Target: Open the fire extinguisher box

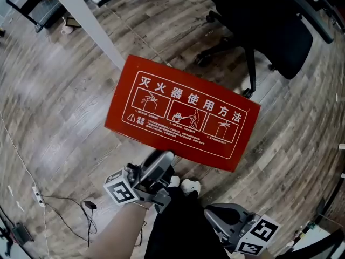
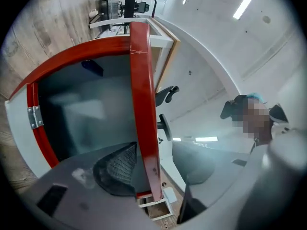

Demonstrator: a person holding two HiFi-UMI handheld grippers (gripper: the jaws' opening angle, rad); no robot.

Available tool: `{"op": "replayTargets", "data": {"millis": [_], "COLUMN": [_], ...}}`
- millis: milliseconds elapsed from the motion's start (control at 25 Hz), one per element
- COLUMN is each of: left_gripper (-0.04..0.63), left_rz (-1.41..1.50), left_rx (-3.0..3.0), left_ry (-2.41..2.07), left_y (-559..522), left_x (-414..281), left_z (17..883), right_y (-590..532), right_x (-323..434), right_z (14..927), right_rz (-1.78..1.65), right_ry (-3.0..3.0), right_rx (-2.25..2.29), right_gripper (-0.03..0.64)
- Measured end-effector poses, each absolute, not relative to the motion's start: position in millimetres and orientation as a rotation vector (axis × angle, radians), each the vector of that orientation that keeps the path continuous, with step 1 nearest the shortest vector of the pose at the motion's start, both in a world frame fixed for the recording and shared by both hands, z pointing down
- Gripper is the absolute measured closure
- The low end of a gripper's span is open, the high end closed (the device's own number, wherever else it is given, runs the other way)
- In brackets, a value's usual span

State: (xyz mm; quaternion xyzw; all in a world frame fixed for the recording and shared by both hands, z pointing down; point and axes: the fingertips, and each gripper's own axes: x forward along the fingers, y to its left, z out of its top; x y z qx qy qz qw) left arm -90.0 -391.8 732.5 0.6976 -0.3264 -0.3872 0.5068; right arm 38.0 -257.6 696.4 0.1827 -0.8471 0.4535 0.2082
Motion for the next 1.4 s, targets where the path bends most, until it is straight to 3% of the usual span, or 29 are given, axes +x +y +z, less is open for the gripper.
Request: {"op": "replayTargets", "data": {"millis": [680,840,1000,1400], "left_gripper": [0.391,0.427,0.514,0.525], "left_rz": [-1.069,-1.102,-1.093,-1.074], "left_rx": [1.728,1.775,1.821,1.814], "left_ry": [-0.679,-0.623,-0.605,-0.590], "left_y": [-388.2,-385.8,-404.4,-460.6], "left_x": [-94.2,-96.0,-94.7,-92.6], "left_z": [690.8,668.1,641.6,583.0], "right_y": [-259.9,-258.2,-268.1,-297.9], "right_x": [36.7,33.8,38.5,44.7], "right_z": [684.8,673.6,655.3,593.6], "right_rz": [1.270,1.264,1.280,1.267], "right_ry": [-2.407,-2.432,-2.436,-2.469], "right_rx": [0.567,0.582,0.620,0.720], "right_gripper": [0.606,0.606,0.606,0.606]}}
